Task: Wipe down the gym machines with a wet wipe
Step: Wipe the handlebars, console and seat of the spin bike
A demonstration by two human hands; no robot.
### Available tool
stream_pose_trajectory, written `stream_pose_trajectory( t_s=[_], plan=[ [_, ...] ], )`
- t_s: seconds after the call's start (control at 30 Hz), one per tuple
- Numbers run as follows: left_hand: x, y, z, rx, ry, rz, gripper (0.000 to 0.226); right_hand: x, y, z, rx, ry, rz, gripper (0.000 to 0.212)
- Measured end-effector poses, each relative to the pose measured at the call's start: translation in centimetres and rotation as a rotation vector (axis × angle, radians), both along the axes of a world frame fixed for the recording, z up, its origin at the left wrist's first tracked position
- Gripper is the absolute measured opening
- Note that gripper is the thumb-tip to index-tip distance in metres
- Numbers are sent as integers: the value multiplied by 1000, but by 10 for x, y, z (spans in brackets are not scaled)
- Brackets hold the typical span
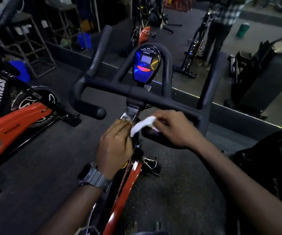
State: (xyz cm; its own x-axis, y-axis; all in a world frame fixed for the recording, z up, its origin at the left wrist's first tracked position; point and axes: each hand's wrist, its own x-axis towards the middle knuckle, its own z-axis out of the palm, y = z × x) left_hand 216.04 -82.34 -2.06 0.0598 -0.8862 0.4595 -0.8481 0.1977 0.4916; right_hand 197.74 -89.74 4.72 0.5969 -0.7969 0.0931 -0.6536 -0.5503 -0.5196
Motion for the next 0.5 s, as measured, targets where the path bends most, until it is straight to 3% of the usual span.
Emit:
stream_pose_trajectory(
  t_s=[0.23, 0.4, 0.5],
  plan=[
    [-9, 1, 11, -3, 88, -9, 30, -81, 23, -9, -181, 242, -248, 32],
    [-36, -7, 13, -116, 123, -223, 25, -33, 35, -14, -198, 112, -192, 50],
    [-33, -14, 14, -117, 120, -262, 21, -65, 48, -21, -263, 106, -162, 51]
  ],
)
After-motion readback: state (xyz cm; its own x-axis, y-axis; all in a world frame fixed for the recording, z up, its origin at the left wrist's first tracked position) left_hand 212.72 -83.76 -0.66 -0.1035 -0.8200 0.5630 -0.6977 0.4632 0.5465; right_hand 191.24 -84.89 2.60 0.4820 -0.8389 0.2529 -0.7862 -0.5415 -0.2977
